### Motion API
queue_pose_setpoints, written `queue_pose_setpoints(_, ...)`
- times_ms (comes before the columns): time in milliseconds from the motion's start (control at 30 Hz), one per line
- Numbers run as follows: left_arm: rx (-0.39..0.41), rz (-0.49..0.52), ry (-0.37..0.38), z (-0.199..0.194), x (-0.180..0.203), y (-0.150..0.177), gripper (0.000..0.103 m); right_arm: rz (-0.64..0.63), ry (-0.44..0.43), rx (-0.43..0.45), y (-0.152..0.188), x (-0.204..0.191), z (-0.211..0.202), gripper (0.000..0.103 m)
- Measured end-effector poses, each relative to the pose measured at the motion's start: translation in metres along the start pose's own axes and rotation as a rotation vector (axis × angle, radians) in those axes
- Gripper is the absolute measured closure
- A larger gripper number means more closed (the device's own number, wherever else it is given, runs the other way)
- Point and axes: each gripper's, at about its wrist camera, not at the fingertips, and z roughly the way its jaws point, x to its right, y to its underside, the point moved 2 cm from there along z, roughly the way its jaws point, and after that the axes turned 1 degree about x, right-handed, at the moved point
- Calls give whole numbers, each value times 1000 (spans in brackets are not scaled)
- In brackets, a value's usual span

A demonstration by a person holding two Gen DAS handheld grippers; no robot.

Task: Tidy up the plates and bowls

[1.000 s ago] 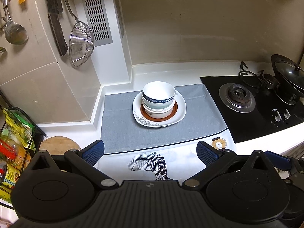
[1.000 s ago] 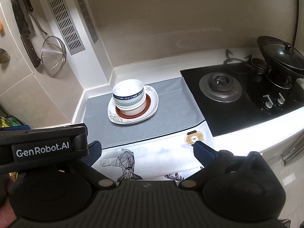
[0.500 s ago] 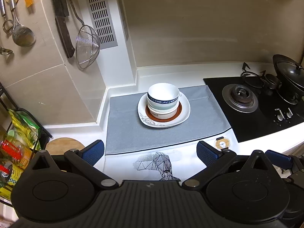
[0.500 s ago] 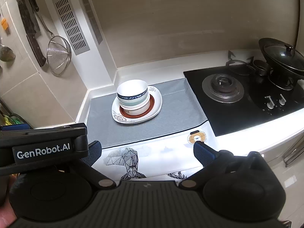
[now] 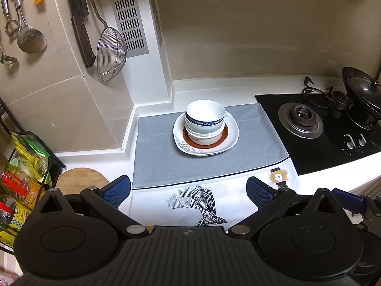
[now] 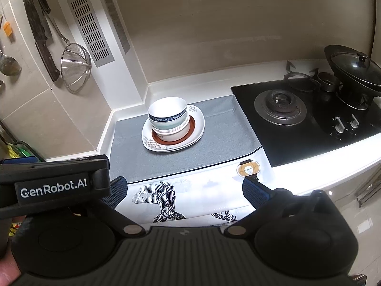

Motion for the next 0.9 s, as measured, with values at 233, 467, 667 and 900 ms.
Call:
queue_pose_setpoints(233, -1, -6, -11, 1, -2, 2, 0, -8, -2, -3, 1, -1, 1, 0)
queue_pose_setpoints(467, 7, 11, -27, -1, 3, 3, 0, -8, -10, -7, 0, 1, 2, 0)
queue_pose_setpoints(667, -5, 5, -20, 1, 3, 3, 0, -6, -10, -14, 0, 2, 4, 0)
queue_pose_setpoints(900, -9, 22, -23, 8, 0, 1, 0, -18, -13, -27, -1, 3, 10, 0)
